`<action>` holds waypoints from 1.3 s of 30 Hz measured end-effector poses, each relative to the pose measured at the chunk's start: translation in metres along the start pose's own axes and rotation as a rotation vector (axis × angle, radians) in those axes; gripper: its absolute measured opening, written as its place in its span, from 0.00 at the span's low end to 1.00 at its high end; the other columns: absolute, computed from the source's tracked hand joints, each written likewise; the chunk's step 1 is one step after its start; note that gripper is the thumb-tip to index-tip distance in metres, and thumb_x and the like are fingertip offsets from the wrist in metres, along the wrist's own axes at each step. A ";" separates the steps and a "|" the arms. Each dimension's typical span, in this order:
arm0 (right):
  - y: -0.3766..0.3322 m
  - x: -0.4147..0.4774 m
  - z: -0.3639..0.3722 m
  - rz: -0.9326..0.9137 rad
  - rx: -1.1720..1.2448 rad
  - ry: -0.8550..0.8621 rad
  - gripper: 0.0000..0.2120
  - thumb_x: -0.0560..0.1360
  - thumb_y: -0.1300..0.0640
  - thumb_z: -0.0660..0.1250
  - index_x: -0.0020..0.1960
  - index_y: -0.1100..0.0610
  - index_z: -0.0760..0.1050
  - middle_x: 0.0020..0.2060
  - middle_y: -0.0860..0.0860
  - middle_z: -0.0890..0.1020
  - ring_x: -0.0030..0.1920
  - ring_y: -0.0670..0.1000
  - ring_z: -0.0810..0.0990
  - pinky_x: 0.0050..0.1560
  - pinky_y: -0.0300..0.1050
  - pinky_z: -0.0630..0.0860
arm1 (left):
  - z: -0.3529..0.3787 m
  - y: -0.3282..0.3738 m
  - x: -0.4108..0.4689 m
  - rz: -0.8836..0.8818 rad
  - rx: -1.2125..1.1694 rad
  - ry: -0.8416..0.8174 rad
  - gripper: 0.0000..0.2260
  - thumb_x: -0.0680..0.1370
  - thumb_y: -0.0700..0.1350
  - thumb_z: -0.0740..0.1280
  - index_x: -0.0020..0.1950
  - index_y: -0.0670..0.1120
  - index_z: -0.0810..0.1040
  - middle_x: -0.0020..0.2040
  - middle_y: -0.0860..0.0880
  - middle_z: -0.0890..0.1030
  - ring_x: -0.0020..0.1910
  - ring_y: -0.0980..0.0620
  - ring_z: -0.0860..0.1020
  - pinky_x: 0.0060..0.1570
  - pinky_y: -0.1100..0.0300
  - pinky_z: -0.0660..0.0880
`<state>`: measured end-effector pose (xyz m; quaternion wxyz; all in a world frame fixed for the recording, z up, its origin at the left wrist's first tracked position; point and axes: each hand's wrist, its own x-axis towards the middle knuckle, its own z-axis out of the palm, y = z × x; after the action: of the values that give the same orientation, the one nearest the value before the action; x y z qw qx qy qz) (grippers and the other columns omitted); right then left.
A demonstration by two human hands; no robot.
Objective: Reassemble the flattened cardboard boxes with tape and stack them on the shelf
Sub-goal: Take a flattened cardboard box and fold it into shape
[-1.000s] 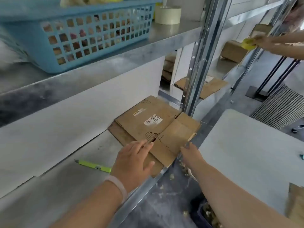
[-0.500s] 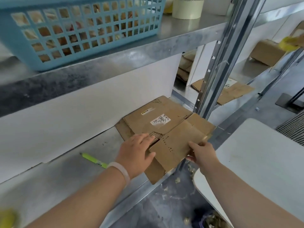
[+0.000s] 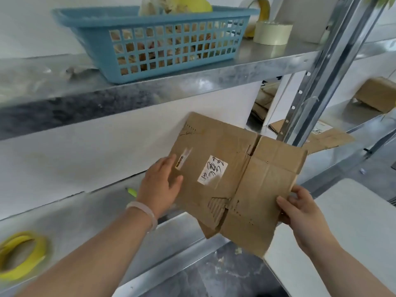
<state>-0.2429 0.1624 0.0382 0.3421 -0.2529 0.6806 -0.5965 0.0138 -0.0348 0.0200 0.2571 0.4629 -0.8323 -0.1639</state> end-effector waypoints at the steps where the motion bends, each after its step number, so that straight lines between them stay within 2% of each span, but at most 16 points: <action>1: -0.003 -0.002 0.001 -0.025 -0.024 -0.063 0.11 0.79 0.63 0.63 0.60 0.52 0.72 0.41 0.50 0.85 0.46 0.54 0.84 0.46 0.51 0.78 | -0.006 -0.007 -0.003 -0.061 -0.018 0.038 0.29 0.79 0.54 0.62 0.77 0.49 0.58 0.73 0.49 0.65 0.72 0.48 0.64 0.71 0.50 0.62; 5: -0.012 0.000 0.029 -0.119 -0.164 -0.293 0.11 0.79 0.66 0.62 0.59 0.54 0.71 0.42 0.51 0.86 0.47 0.49 0.84 0.46 0.45 0.78 | -0.039 -0.029 -0.018 -0.317 -0.271 0.202 0.33 0.79 0.56 0.62 0.79 0.53 0.48 0.76 0.51 0.60 0.74 0.50 0.60 0.73 0.50 0.58; 8: -0.011 0.004 0.067 -0.188 -0.237 -0.376 0.13 0.79 0.67 0.63 0.58 0.52 0.71 0.41 0.48 0.85 0.47 0.47 0.84 0.49 0.44 0.81 | -0.066 -0.047 -0.037 -0.375 -0.440 0.358 0.30 0.79 0.48 0.65 0.78 0.53 0.55 0.72 0.53 0.66 0.71 0.52 0.65 0.67 0.59 0.62; 11: -0.009 0.002 0.107 -0.224 -0.343 -0.455 0.16 0.79 0.63 0.64 0.60 0.45 0.70 0.45 0.44 0.84 0.51 0.43 0.81 0.53 0.38 0.77 | -0.091 -0.069 -0.065 -0.424 -0.484 0.476 0.30 0.76 0.45 0.70 0.75 0.53 0.61 0.66 0.58 0.70 0.65 0.55 0.70 0.63 0.58 0.68; 13: -0.006 -0.001 0.135 -0.240 -0.442 -0.526 0.18 0.79 0.59 0.64 0.65 0.43 0.68 0.56 0.44 0.81 0.59 0.45 0.78 0.62 0.47 0.75 | -0.105 -0.087 -0.084 -0.444 -0.509 0.510 0.29 0.74 0.45 0.71 0.73 0.51 0.63 0.62 0.61 0.71 0.63 0.54 0.71 0.64 0.53 0.71; 15: -0.005 -0.008 0.167 -0.284 -0.516 -0.570 0.21 0.79 0.59 0.64 0.68 0.41 0.65 0.59 0.43 0.77 0.61 0.43 0.76 0.65 0.50 0.73 | -0.118 -0.105 -0.101 -0.456 -0.555 0.506 0.27 0.73 0.48 0.71 0.70 0.51 0.65 0.61 0.60 0.73 0.63 0.53 0.73 0.64 0.49 0.72; 18: -0.004 -0.021 0.216 -0.331 -0.522 -0.617 0.26 0.80 0.60 0.62 0.71 0.39 0.60 0.58 0.37 0.76 0.58 0.37 0.76 0.56 0.35 0.76 | -0.133 -0.128 -0.121 -0.462 -0.588 0.483 0.29 0.70 0.53 0.70 0.68 0.54 0.65 0.63 0.53 0.74 0.63 0.53 0.74 0.63 0.51 0.73; 20: -0.005 -0.031 0.245 -0.348 -0.551 -0.621 0.29 0.80 0.62 0.61 0.73 0.39 0.57 0.61 0.40 0.75 0.60 0.38 0.75 0.57 0.34 0.75 | -0.141 -0.139 -0.128 -0.470 -0.560 0.488 0.29 0.70 0.53 0.71 0.69 0.56 0.65 0.64 0.54 0.74 0.62 0.55 0.74 0.62 0.55 0.73; 22: -0.004 -0.038 0.272 -0.344 -0.506 -0.544 0.31 0.79 0.65 0.62 0.73 0.39 0.57 0.63 0.42 0.73 0.61 0.42 0.75 0.61 0.43 0.76 | -0.148 -0.150 -0.132 -0.489 -0.537 0.512 0.28 0.72 0.49 0.72 0.69 0.57 0.65 0.63 0.57 0.73 0.62 0.56 0.73 0.61 0.58 0.73; 24: -0.007 -0.045 0.289 -0.322 -0.434 -0.421 0.28 0.78 0.63 0.65 0.70 0.40 0.61 0.61 0.42 0.73 0.58 0.42 0.76 0.58 0.45 0.78 | -0.151 -0.160 -0.136 -0.493 -0.485 0.537 0.29 0.73 0.49 0.73 0.70 0.58 0.64 0.64 0.57 0.72 0.63 0.56 0.72 0.60 0.59 0.73; 26: -0.011 -0.052 0.300 -0.281 -0.311 -0.375 0.22 0.78 0.61 0.67 0.64 0.43 0.64 0.56 0.40 0.75 0.56 0.44 0.78 0.54 0.46 0.80 | -0.156 -0.170 -0.144 -0.491 -0.449 0.539 0.32 0.71 0.55 0.73 0.72 0.59 0.63 0.65 0.57 0.70 0.63 0.56 0.72 0.58 0.59 0.73; 29: -0.015 -0.065 0.303 -0.246 -0.053 -0.553 0.12 0.81 0.54 0.61 0.63 0.46 0.67 0.55 0.38 0.79 0.60 0.45 0.79 0.56 0.41 0.80 | -0.162 -0.177 -0.153 -0.459 -0.419 0.518 0.35 0.68 0.59 0.71 0.72 0.58 0.62 0.64 0.57 0.69 0.61 0.58 0.71 0.56 0.59 0.75; 31: -0.012 -0.071 0.302 -0.294 -0.023 -0.736 0.19 0.81 0.45 0.59 0.71 0.44 0.64 0.62 0.36 0.76 0.65 0.40 0.74 0.60 0.37 0.76 | -0.165 -0.180 -0.157 -0.411 -0.368 0.496 0.35 0.68 0.60 0.71 0.72 0.59 0.62 0.62 0.58 0.68 0.59 0.61 0.71 0.53 0.61 0.76; 33: -0.008 -0.072 0.300 -0.381 -0.063 -0.856 0.28 0.78 0.38 0.58 0.76 0.45 0.59 0.69 0.38 0.71 0.70 0.41 0.69 0.65 0.38 0.72 | -0.169 -0.184 -0.161 -0.379 -0.345 0.483 0.33 0.69 0.59 0.71 0.70 0.63 0.61 0.60 0.60 0.68 0.58 0.62 0.72 0.52 0.62 0.77; 36: -0.004 -0.068 0.299 -0.446 -0.175 -0.900 0.33 0.74 0.28 0.53 0.76 0.38 0.58 0.73 0.37 0.65 0.75 0.41 0.61 0.73 0.43 0.63 | -0.178 -0.188 -0.161 -0.353 -0.354 0.446 0.31 0.70 0.59 0.70 0.68 0.68 0.60 0.60 0.69 0.67 0.54 0.61 0.74 0.48 0.63 0.79; 39: -0.011 -0.065 0.303 -0.400 -0.297 -0.832 0.33 0.71 0.23 0.49 0.74 0.31 0.57 0.74 0.34 0.62 0.73 0.36 0.59 0.74 0.44 0.60 | -0.185 -0.192 -0.157 -0.326 -0.354 0.426 0.31 0.69 0.64 0.69 0.69 0.66 0.61 0.61 0.66 0.69 0.52 0.62 0.75 0.43 0.65 0.79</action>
<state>0.0305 0.0160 0.0428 0.4240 -0.6421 0.5019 -0.3950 0.3214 -0.0062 0.0292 0.4726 0.5623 -0.6331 -0.2444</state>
